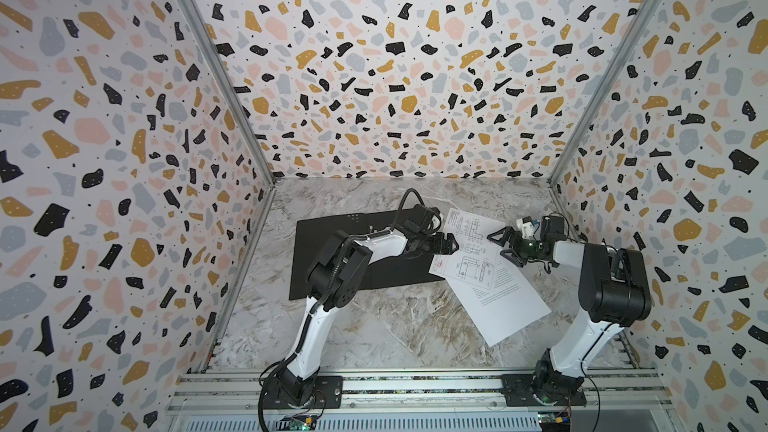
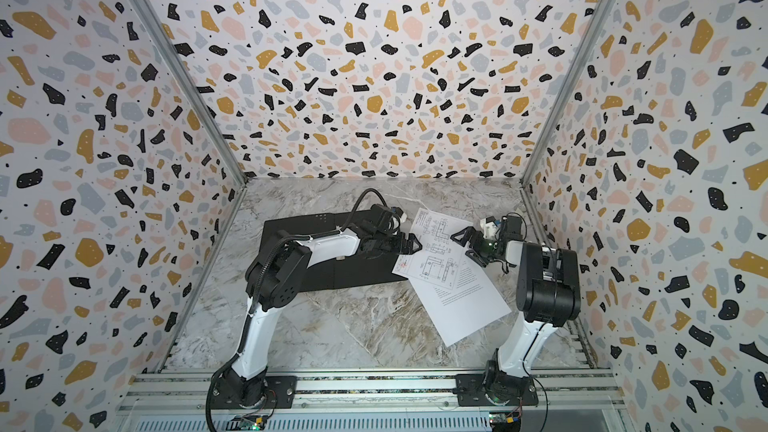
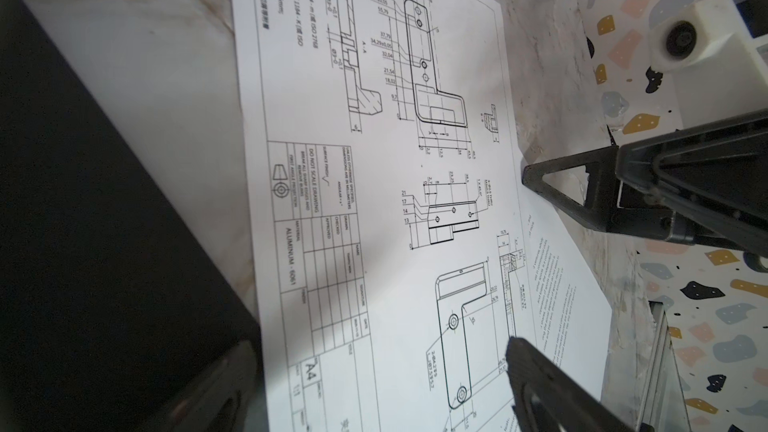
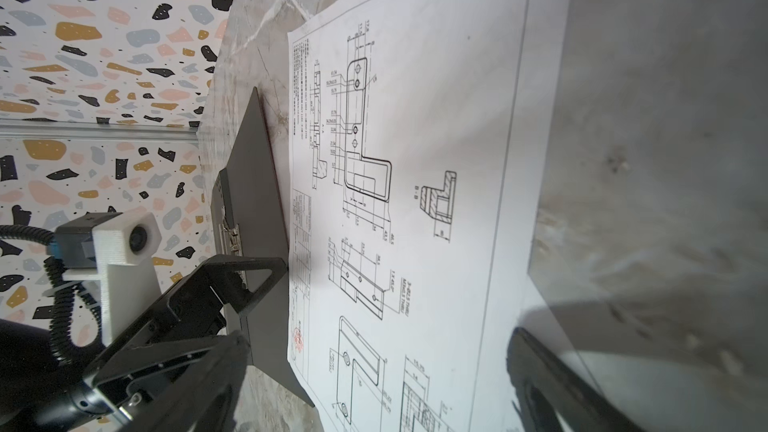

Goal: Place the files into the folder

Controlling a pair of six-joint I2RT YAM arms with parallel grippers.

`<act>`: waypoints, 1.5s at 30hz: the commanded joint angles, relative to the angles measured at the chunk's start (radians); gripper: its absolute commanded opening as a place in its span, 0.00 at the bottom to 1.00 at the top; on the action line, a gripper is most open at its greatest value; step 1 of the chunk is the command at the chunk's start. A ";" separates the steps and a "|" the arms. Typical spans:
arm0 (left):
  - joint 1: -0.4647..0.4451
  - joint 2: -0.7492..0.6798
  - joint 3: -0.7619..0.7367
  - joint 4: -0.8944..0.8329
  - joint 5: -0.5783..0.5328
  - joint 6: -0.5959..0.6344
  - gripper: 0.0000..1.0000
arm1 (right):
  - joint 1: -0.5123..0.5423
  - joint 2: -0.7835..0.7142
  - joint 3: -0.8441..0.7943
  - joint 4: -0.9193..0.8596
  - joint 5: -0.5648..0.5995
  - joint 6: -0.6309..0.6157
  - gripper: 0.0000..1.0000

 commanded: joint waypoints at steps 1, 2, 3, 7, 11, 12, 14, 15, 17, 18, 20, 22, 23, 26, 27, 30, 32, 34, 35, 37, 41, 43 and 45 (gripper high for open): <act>-0.013 -0.004 -0.045 -0.003 0.033 -0.026 0.96 | 0.020 -0.014 0.006 -0.065 0.023 -0.007 0.98; -0.014 -0.010 -0.053 0.005 0.038 -0.032 0.96 | 0.022 -0.014 0.006 -0.064 0.020 -0.004 0.98; -0.014 -0.016 -0.062 0.016 0.045 -0.040 0.96 | 0.025 -0.015 0.006 -0.064 0.018 -0.003 0.98; -0.015 -0.037 -0.093 0.065 0.074 -0.079 0.96 | 0.029 -0.019 0.008 -0.063 0.013 0.004 0.98; -0.015 -0.066 -0.135 0.130 0.098 -0.126 0.96 | 0.030 -0.029 0.007 -0.060 0.007 0.012 0.98; -0.015 -0.073 -0.145 0.145 0.102 -0.136 0.96 | 0.030 -0.032 0.004 -0.056 0.004 0.016 0.98; -0.014 -0.084 -0.158 0.157 0.103 -0.146 0.96 | 0.030 -0.036 0.001 -0.047 -0.009 0.024 0.98; -0.014 -0.090 -0.166 0.164 0.103 -0.151 0.96 | 0.031 -0.040 -0.002 -0.040 -0.019 0.030 0.98; -0.014 -0.097 -0.178 0.174 0.106 -0.156 0.96 | 0.032 -0.042 -0.007 -0.028 -0.035 0.038 0.98; -0.015 -0.101 -0.186 0.183 0.109 -0.161 0.96 | 0.033 -0.043 -0.009 -0.022 -0.046 0.044 0.98; -0.015 -0.109 -0.200 0.200 0.110 -0.170 0.96 | 0.036 -0.045 -0.014 -0.013 -0.062 0.051 0.98; -0.015 -0.116 -0.210 0.213 0.112 -0.181 0.96 | 0.039 -0.046 -0.019 -0.006 -0.070 0.056 0.98; -0.014 -0.119 -0.213 0.221 0.111 -0.185 0.96 | 0.042 -0.047 -0.019 -0.003 -0.074 0.058 0.98; -0.014 -0.129 -0.229 0.249 0.115 -0.206 0.96 | 0.052 -0.044 -0.021 -0.002 -0.076 0.059 0.98; -0.014 -0.130 -0.236 0.265 0.118 -0.217 0.96 | 0.054 -0.043 -0.023 -0.002 -0.076 0.059 0.98; -0.015 -0.141 -0.261 0.326 0.120 -0.255 0.96 | 0.064 -0.038 -0.027 0.000 -0.067 0.059 0.98; -0.014 -0.149 -0.280 0.366 0.123 -0.283 0.96 | 0.066 -0.034 -0.031 0.000 -0.061 0.054 0.98; -0.014 -0.155 -0.294 0.396 0.125 -0.304 0.96 | 0.066 -0.031 -0.034 -0.005 -0.055 0.049 0.98; -0.015 -0.157 -0.299 0.409 0.126 -0.314 0.96 | 0.066 -0.028 -0.034 -0.007 -0.053 0.047 0.98; -0.014 -0.158 -0.306 0.431 0.129 -0.330 0.96 | 0.066 -0.025 -0.036 -0.010 -0.049 0.043 0.98; -0.014 -0.166 -0.316 0.450 0.126 -0.333 0.96 | 0.066 -0.023 -0.034 -0.021 -0.035 0.029 0.98; -0.010 -0.181 -0.319 0.427 0.106 -0.332 0.96 | 0.066 -0.029 -0.028 -0.041 -0.021 0.016 0.98; -0.002 -0.195 -0.313 0.371 0.080 -0.298 0.97 | 0.066 -0.045 -0.016 -0.066 -0.004 -0.001 0.98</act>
